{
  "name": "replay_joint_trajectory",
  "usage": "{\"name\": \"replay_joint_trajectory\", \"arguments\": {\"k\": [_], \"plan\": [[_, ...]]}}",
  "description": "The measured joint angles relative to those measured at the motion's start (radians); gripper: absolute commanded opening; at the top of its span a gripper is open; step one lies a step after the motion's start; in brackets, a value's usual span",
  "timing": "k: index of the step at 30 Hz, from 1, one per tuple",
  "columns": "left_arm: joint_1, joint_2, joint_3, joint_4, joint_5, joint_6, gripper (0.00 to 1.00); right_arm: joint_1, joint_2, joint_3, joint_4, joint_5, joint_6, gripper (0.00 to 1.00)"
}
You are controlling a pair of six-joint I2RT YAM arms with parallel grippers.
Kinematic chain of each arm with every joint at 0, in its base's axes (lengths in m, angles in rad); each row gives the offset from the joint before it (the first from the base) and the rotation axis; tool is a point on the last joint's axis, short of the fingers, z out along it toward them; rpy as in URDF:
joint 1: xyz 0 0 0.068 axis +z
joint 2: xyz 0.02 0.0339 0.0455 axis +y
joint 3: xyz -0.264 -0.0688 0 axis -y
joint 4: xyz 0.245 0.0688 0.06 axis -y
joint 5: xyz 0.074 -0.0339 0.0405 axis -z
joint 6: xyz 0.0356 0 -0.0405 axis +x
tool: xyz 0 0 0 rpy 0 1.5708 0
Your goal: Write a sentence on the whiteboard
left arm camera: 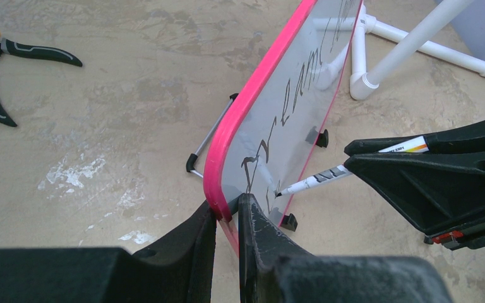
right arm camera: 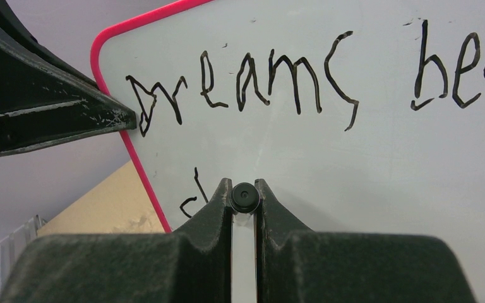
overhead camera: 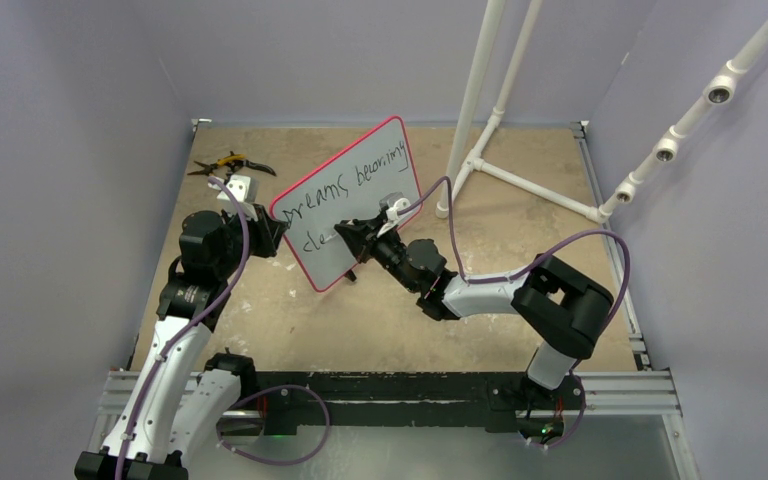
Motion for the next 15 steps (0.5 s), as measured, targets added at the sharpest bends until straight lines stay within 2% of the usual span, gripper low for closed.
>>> {"name": "replay_joint_trajectory", "arguments": {"k": [15], "plan": [[0.0, -0.001, -0.001, 0.002, 0.004, 0.0, 0.14, -0.003, -0.055, -0.015, -0.008, 0.063, -0.005, 0.0]]}}
